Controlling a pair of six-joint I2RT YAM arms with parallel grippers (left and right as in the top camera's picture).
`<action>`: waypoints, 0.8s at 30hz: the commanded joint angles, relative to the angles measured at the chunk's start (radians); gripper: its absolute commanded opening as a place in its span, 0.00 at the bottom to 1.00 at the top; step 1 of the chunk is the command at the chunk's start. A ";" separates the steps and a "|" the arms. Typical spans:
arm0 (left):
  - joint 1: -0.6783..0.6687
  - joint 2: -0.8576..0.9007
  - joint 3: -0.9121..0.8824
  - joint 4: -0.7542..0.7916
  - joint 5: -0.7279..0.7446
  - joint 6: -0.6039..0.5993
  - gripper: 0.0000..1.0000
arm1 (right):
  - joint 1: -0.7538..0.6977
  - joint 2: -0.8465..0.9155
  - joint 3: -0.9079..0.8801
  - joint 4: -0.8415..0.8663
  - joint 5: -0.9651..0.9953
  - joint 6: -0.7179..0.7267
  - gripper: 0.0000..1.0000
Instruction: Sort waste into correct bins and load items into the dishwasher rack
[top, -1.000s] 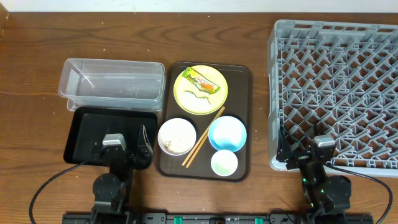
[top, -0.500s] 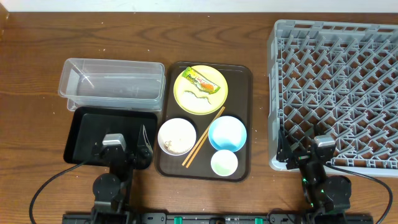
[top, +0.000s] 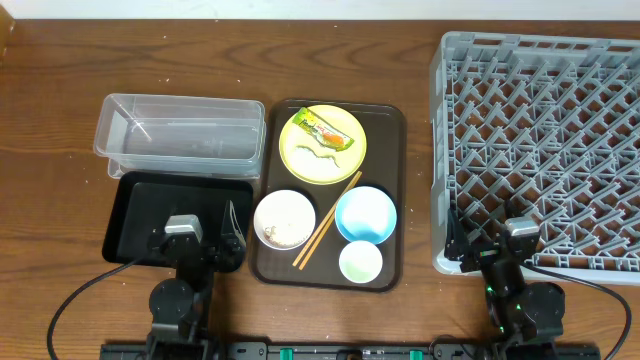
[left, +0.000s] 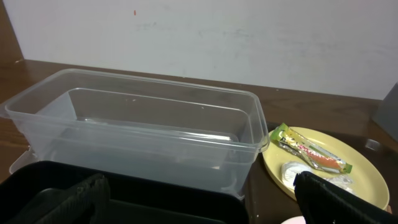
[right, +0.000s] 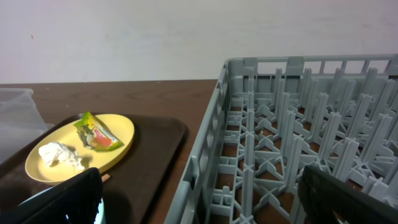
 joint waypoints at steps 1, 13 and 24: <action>0.005 -0.002 -0.031 -0.018 -0.009 0.010 0.97 | -0.005 0.003 -0.001 -0.004 0.006 -0.006 0.99; 0.005 -0.002 -0.031 -0.018 -0.009 -0.032 0.97 | -0.005 0.003 -0.001 0.004 0.002 -0.002 0.99; 0.005 0.007 0.089 -0.215 -0.009 -0.074 0.97 | -0.005 0.016 0.061 -0.035 0.103 -0.008 0.99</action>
